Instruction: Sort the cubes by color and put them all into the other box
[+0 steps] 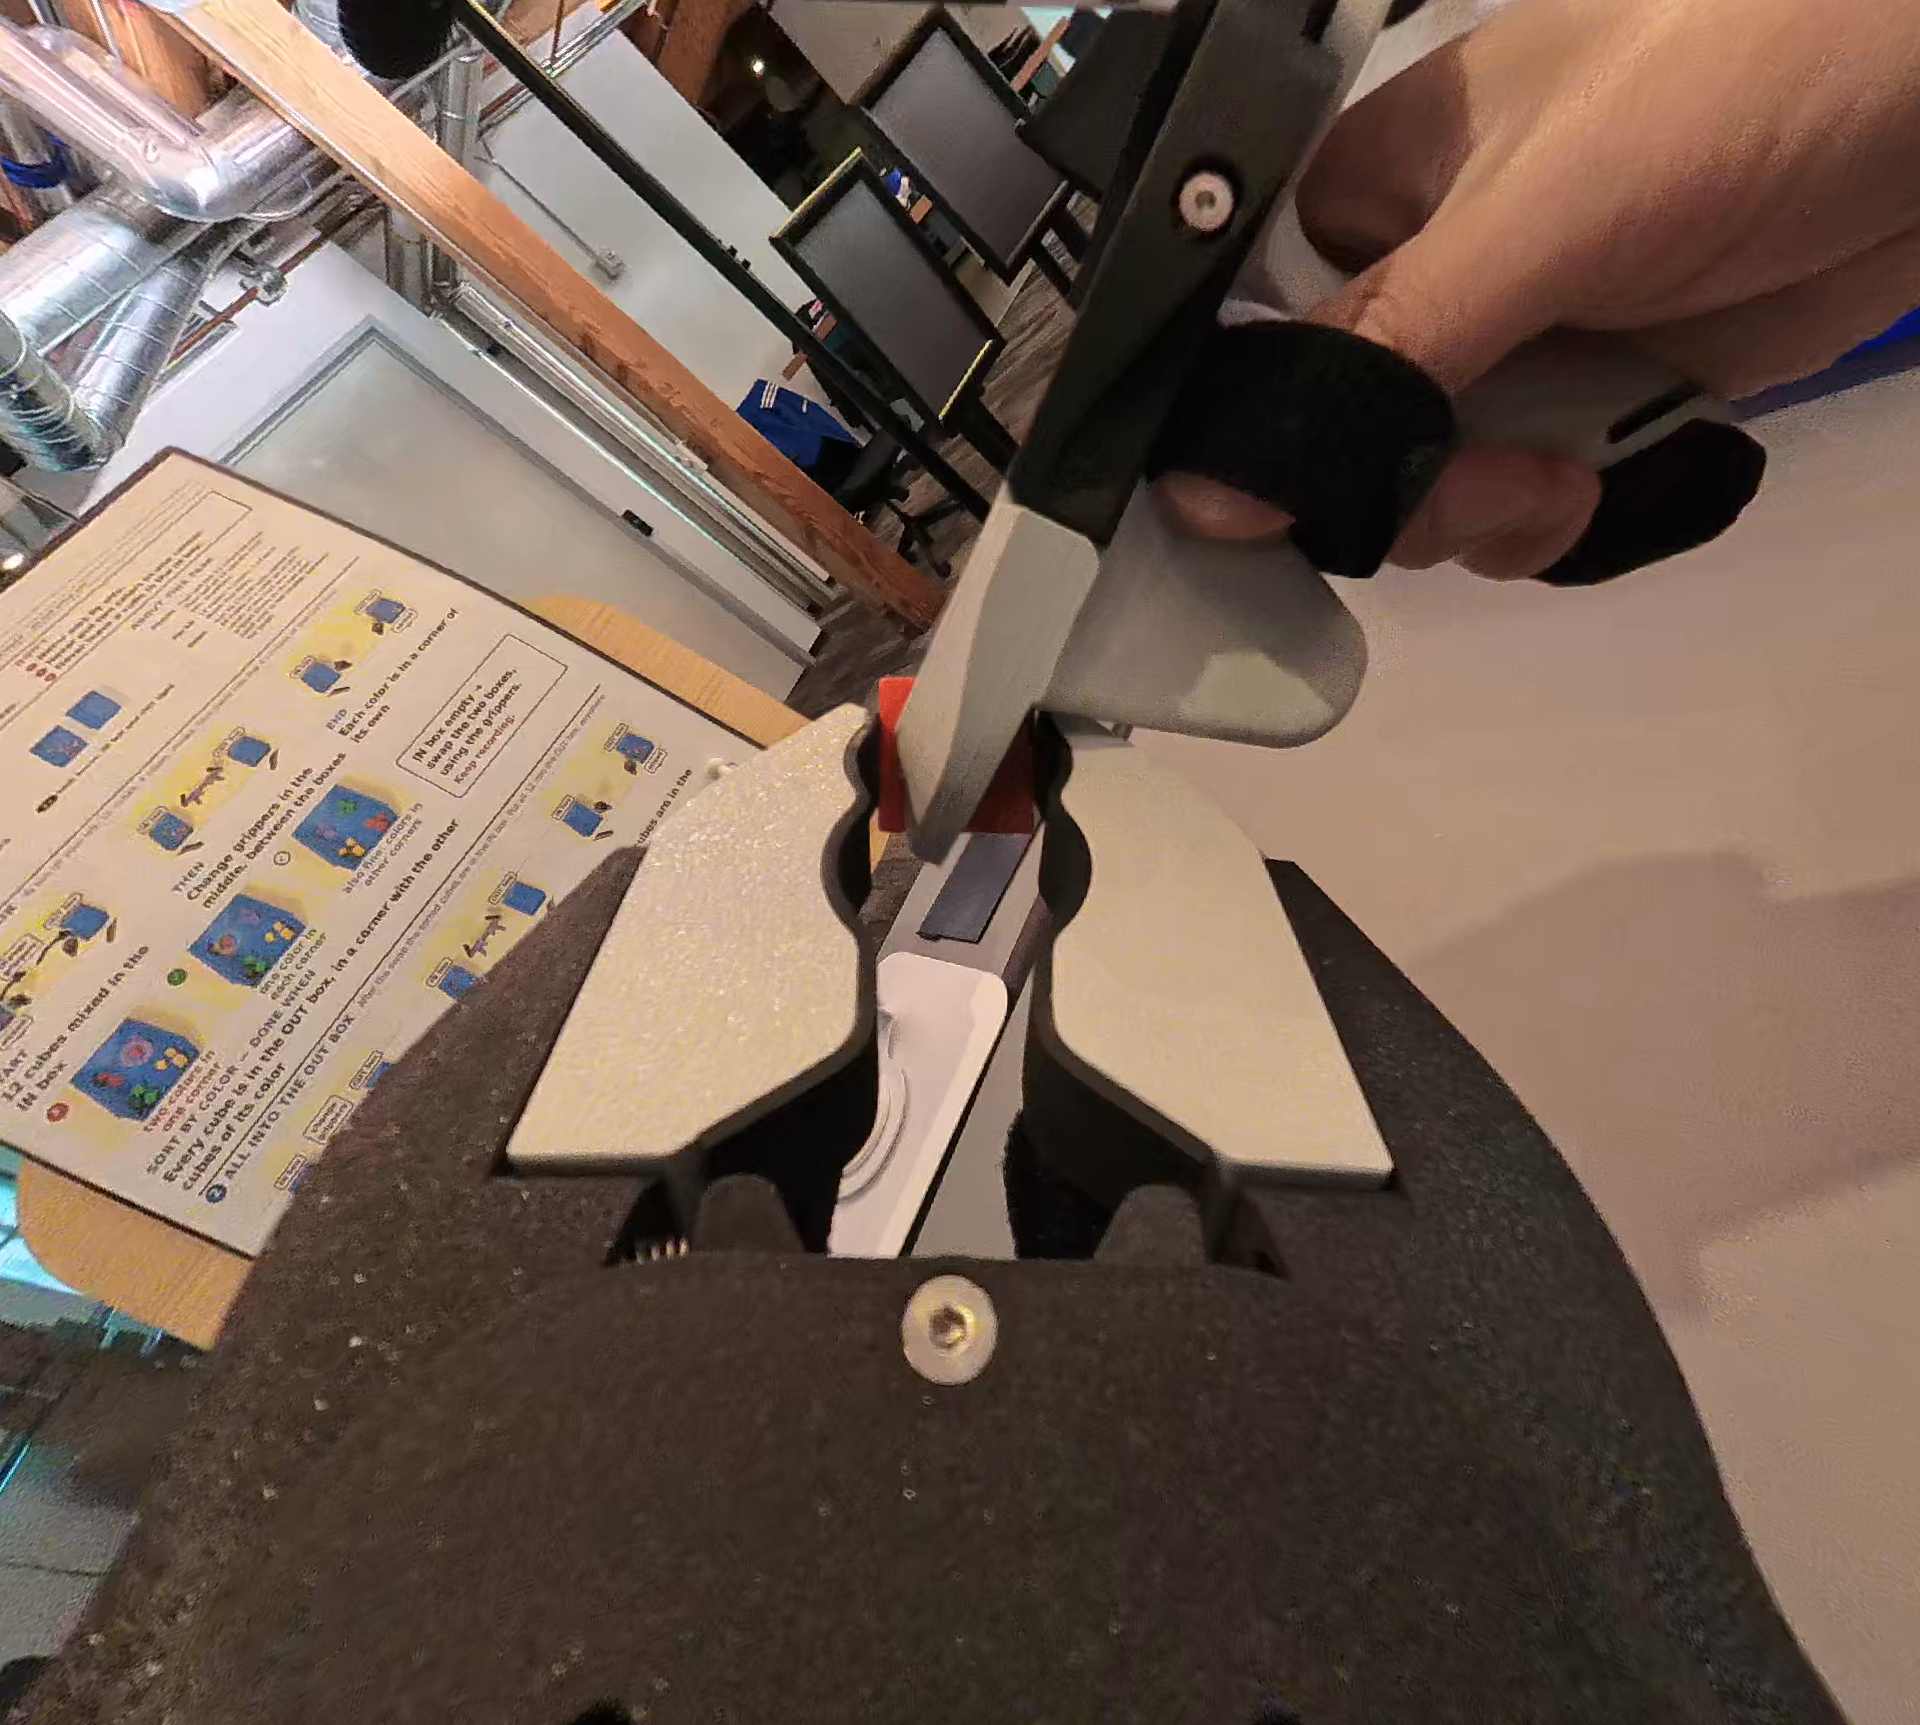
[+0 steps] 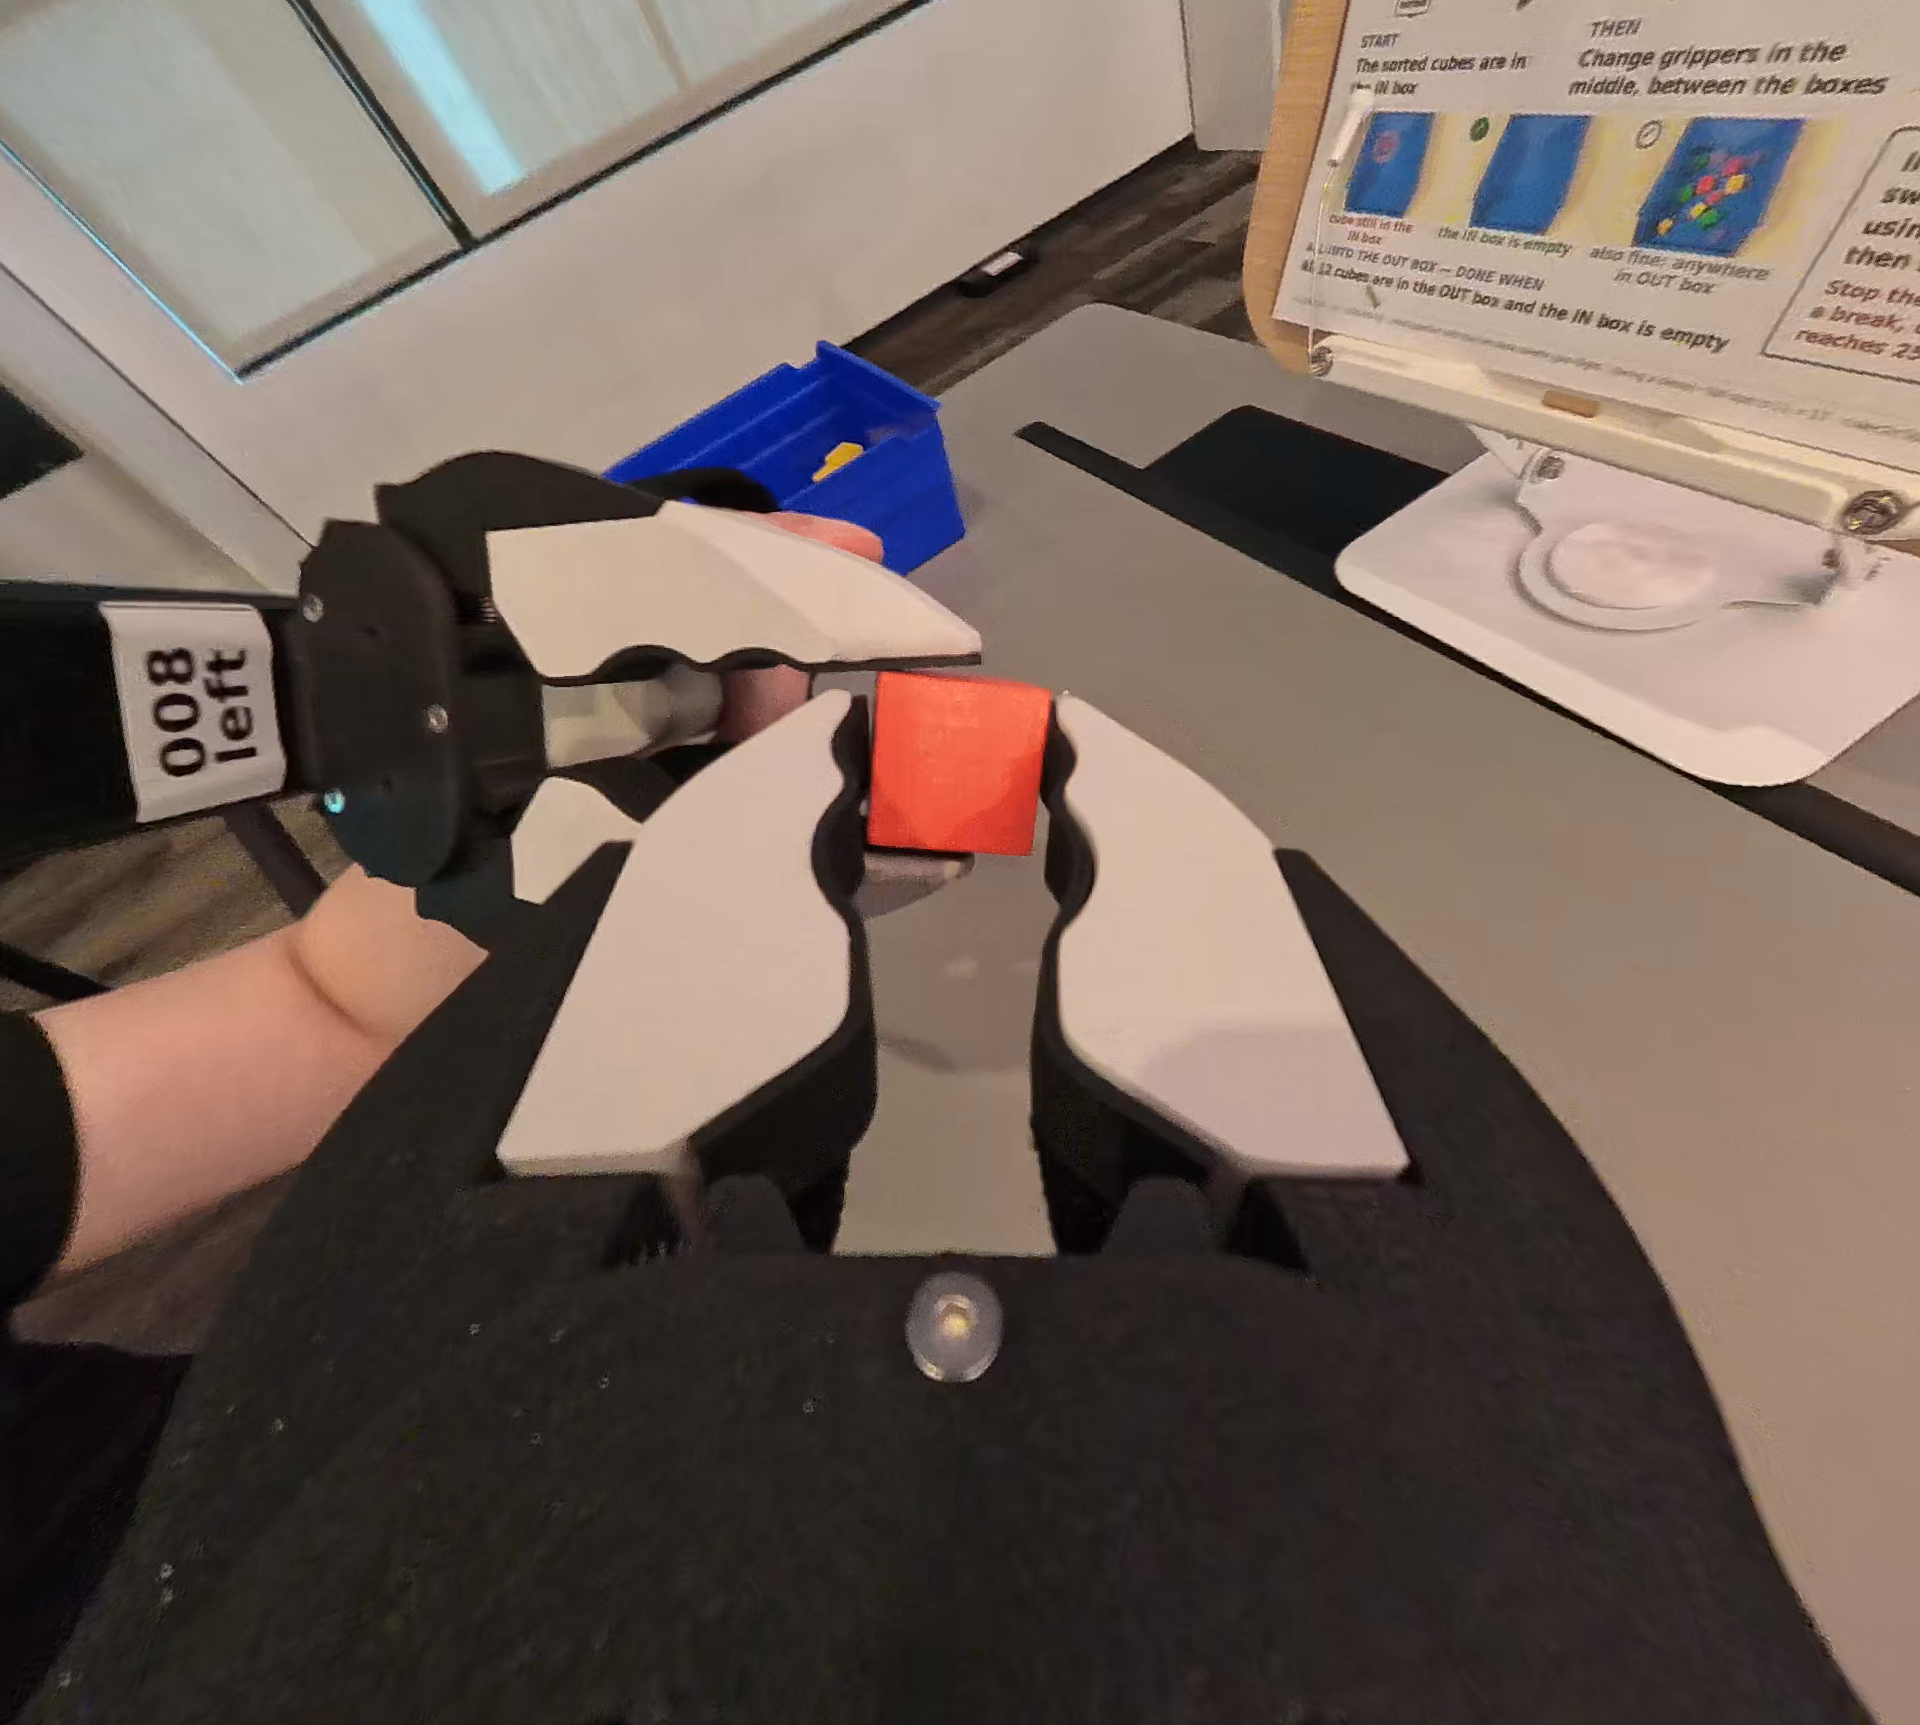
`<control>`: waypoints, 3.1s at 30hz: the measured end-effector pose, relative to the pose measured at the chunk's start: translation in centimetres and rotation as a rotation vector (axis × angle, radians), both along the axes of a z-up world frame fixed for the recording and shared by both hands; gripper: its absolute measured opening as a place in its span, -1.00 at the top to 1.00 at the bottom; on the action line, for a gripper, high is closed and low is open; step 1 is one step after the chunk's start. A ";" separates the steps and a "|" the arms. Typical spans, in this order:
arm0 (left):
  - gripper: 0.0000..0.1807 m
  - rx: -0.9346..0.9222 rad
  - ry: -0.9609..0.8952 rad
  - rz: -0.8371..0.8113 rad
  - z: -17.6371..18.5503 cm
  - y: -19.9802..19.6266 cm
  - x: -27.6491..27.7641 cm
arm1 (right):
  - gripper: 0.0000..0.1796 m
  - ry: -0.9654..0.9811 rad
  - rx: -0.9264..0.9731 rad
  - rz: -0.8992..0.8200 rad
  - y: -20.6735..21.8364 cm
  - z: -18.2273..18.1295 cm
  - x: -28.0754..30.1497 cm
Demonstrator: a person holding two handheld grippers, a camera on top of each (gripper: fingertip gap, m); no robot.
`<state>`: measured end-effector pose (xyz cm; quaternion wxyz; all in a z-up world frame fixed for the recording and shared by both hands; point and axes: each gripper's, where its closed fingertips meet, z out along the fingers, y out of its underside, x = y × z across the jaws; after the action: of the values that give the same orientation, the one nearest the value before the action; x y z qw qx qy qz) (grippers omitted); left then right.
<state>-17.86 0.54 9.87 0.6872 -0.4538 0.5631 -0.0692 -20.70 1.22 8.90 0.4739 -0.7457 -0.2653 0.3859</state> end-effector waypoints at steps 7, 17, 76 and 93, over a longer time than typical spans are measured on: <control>0.59 -0.065 -0.037 0.076 -1.7 1.8 -0.8 | 0.68 -0.094 0.063 -0.116 2.2 -0.9 2.3; 0.58 -0.215 -0.099 0.178 -3.0 5.1 -5.5 | 0.67 -0.256 0.152 -0.638 6.9 -1.6 16.9; 0.62 -0.190 0.067 0.142 -5.5 4.0 -4.2 | 0.47 -0.717 -0.118 -1.093 -3.8 -5.7 42.5; 0.62 -0.161 0.032 0.181 -4.0 4.3 -6.1 | 0.18 -0.679 0.571 -0.856 4.5 3.2 16.4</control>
<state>-23.91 4.87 5.88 0.6430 -0.5575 0.5232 -0.0446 -4.31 5.74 12.10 0.6566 -0.7110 -0.1716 -0.1838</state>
